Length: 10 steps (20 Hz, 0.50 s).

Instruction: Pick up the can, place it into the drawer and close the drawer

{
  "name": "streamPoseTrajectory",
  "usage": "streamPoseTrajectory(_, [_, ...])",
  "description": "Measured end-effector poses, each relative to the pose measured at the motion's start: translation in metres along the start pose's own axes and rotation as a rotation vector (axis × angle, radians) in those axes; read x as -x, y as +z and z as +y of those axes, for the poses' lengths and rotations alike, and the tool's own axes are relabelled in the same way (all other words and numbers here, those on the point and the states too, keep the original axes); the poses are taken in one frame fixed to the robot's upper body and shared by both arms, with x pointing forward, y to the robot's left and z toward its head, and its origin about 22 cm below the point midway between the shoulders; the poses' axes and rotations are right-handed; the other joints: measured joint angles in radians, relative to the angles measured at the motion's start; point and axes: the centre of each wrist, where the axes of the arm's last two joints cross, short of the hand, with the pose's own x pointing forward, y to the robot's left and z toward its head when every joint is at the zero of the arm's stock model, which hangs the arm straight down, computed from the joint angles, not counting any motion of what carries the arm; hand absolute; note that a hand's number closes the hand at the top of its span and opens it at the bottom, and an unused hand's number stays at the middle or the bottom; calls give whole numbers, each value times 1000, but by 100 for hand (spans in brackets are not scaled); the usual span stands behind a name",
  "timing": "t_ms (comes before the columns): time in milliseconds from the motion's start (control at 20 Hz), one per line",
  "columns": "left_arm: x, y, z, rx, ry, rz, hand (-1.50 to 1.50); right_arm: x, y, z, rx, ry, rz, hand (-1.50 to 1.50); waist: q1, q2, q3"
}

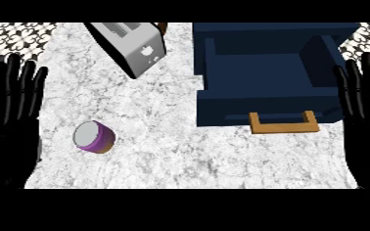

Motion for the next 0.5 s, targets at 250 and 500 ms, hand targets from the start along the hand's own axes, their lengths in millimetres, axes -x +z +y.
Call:
streamPoseTrajectory(250, [0, 4, 2, 238, 130, -39, -150, -5, -1, -4, -6, 18, -26, -150, 15, 6, -6])
streamPoseTrajectory(500, [13, 18, 19, 431, 125, 172, -150, 9, 10, -9, 30, 44, 174, -150, 21, 11, -8])
